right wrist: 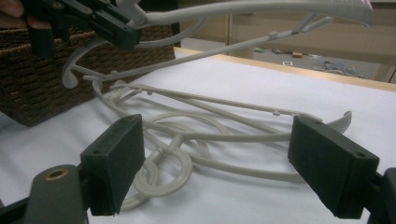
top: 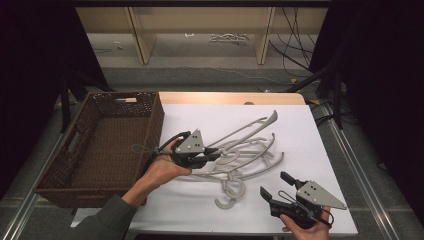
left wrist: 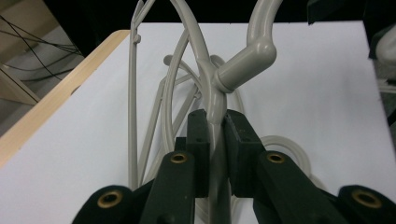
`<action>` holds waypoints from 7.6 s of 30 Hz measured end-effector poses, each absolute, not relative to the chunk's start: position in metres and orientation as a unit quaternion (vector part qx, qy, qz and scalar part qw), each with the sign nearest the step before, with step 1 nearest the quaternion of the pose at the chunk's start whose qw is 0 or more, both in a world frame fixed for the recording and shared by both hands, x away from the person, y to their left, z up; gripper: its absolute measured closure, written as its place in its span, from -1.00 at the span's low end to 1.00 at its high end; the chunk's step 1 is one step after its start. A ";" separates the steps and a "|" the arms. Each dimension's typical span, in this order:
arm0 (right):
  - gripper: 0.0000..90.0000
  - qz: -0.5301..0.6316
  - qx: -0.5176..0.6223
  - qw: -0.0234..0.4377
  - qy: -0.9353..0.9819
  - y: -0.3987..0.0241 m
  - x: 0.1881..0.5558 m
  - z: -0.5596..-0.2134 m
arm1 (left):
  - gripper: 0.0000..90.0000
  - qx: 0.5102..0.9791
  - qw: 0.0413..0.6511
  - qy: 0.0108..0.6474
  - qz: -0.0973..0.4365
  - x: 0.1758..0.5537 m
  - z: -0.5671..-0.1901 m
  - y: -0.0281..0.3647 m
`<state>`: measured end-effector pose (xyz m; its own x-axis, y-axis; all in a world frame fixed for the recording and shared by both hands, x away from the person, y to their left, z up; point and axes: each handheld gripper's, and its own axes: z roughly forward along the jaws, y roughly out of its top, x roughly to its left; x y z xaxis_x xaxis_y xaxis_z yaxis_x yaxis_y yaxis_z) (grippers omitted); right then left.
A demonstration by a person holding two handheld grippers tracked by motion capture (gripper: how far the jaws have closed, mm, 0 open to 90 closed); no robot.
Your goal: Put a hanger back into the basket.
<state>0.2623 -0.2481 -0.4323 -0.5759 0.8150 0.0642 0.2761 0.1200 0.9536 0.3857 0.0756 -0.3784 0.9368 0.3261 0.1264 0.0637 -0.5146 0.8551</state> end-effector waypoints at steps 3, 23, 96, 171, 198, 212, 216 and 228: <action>-0.56 0.539 0.386 0.251 0.705 -0.248 0.262 -0.432 | 0.80 0.851 0.494 0.138 0.113 0.386 -0.369 0.081; -0.56 0.534 0.389 0.250 0.708 -0.249 0.262 -0.433 | 0.80 0.805 0.545 0.226 0.070 0.386 -0.293 0.138; -0.55 0.519 0.400 0.246 0.715 -0.250 0.266 -0.438 | 0.80 0.793 0.451 0.369 0.179 0.384 -0.354 0.353; -0.55 0.523 0.395 0.243 0.715 -0.249 0.266 -0.438 | -0.19 0.758 0.463 0.408 0.212 0.370 -0.341 0.271; -0.55 0.525 0.393 0.248 0.713 -0.250 0.266 -0.437 | -0.56 0.722 0.582 0.319 0.197 0.320 -0.340 0.179; -0.55 0.534 0.392 0.237 0.711 -0.249 0.266 -0.437 | -0.59 0.718 0.602 0.299 0.180 0.312 -0.386 0.149; -0.55 0.538 0.390 0.239 0.708 -0.249 0.267 -0.438 | -0.61 0.726 0.594 0.293 0.184 0.311 -0.394 0.146; -0.56 0.535 0.389 0.241 0.710 -0.248 0.266 -0.437 | -0.62 0.768 0.558 0.262 0.175 0.308 -0.417 0.129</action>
